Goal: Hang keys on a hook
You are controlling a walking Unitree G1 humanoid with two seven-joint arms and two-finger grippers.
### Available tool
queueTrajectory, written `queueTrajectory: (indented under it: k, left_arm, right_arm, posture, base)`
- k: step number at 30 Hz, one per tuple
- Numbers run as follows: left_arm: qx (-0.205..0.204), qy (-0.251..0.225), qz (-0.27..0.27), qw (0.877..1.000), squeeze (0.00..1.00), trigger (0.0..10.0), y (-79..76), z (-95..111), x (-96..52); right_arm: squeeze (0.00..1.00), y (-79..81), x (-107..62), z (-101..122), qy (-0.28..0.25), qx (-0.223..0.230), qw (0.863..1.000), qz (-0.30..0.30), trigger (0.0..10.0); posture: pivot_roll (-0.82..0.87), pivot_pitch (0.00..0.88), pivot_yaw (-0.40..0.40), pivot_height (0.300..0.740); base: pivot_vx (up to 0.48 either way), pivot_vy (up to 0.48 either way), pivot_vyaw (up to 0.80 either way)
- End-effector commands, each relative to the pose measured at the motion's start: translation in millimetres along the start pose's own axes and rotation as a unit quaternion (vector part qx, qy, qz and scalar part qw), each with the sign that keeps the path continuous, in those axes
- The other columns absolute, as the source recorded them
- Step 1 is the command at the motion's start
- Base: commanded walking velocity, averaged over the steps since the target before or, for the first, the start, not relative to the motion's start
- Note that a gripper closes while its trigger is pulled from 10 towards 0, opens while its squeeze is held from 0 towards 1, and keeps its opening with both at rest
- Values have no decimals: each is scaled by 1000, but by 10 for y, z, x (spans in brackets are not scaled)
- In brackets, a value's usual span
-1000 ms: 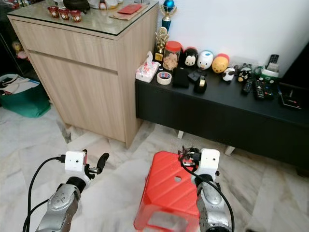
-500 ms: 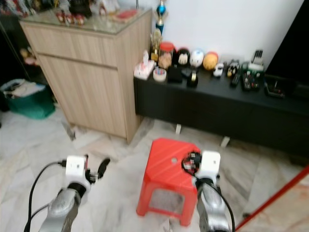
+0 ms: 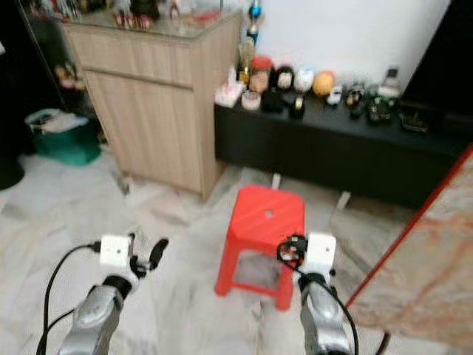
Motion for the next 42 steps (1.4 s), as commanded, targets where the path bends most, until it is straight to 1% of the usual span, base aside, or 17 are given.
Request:
queueTrajectory:
  k: [1,10,14,19,20,23,25,26,27,28,29,31,34,36,39,41,42]
  left_arm:
    - [-1,-3,-1,1000,0,10000,2,23,17]
    - [6,-8,-15,1000,0,10000,-47,100,68]
    - [14,0,-56,998,0,10000,-169,147,107]
    - [49,23,-101,993,0,10000,-283,116,103]
    - [71,35,-127,989,0,10000,-346,99,94]
    - [93,50,-161,981,0,10000,-421,89,74]
    - [116,67,-196,971,0,10000,-482,78,47]
    - [116,67,-196,971,0,10000,-482,78,47]
    - [127,77,-212,966,0,10000,-506,66,35]
    - [127,77,-212,966,0,10000,-506,66,35]
    - [137,90,-231,959,0,10000,-539,55,16]
    - [143,102,-251,952,0,10000,-579,40,-3]
    - [162,129,-288,935,0,10000,-655,12,-49]
    - [176,139,-304,926,0,10000,-680,15,-61]
    - [179,140,-310,923,0,10000,-702,29,-53]
    - [178,141,-312,923,0,10000,-710,28,-53]
    - [182,144,-317,920,0,10000,-731,30,-49]
  right_arm:
    - [0,15,44,62,-4,-3,1000,6,10000]
    - [0,29,116,85,14,-22,999,33,10000]
    - [0,104,176,167,14,-41,996,72,10000]
    - [0,197,214,218,20,-66,991,118,10000]
    - [0,248,229,239,26,-82,986,143,10000]
    - [0,347,236,295,27,-104,976,191,10000]
    - [0,475,210,381,17,-123,960,249,10000]
    - [0,475,210,381,17,-123,960,249,10000]
    - [0,531,193,407,16,-131,953,274,10000]
    - [0,531,193,407,16,-131,953,274,10000]
    - [0,584,171,420,18,-144,942,302,10000]
    - [0,621,151,425,21,-152,934,323,10000]
    - [0,687,89,435,24,-171,912,371,10000]
    - [0,714,62,476,19,-177,902,394,10000]
    - [0,730,58,497,19,-185,895,405,10000]
    - [0,733,58,502,19,-186,894,407,10000]
    - [0,774,34,537,14,-187,886,424,10000]
  posture:
    - [79,0,-81,729]
    - [82,0,-83,729]
    - [82,0,-84,729]
    - [82,0,-82,729]
    - [84,0,-83,729]
    - [85,0,-83,729]
    - [80,0,-83,729]
    - [80,0,-83,729]
    - [78,0,-84,729]
    - [78,0,-84,729]
    - [74,0,-83,729]
    - [75,0,-86,729]
    - [79,0,-91,729]
    - [80,0,-93,729]
    - [79,0,-97,729]
    - [79,0,-97,729]
    - [81,0,-99,729]
  base:
    - [-240,0,0]
    - [0,0,0]
    - [0,0,0]
    - [0,0,0]
    - [0,0,0]
    - [0,0,0]
    - [0,0,0]
    - [0,0,0]
    - [0,0,0]
    - [0,0,0]
    - [0,0,0]
    - [0,0,0]
    - [0,0,0]
    - [0,0,0]
    - [0,0,0]
    - [0,0,0]
    - [0,0,0]
Point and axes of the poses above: a point about 5 cm out from each wrist's last joint towards the gripper, its own x axis pointing out of the wrist towards the gripper, its own z axis along the axis of the wrist's last joint, y = z × x, the point moved 5 cm from there along x, pointing out of the wrist towards the gripper, and after that the axes turned 12 degrees about -x, right-handed, at the moved point
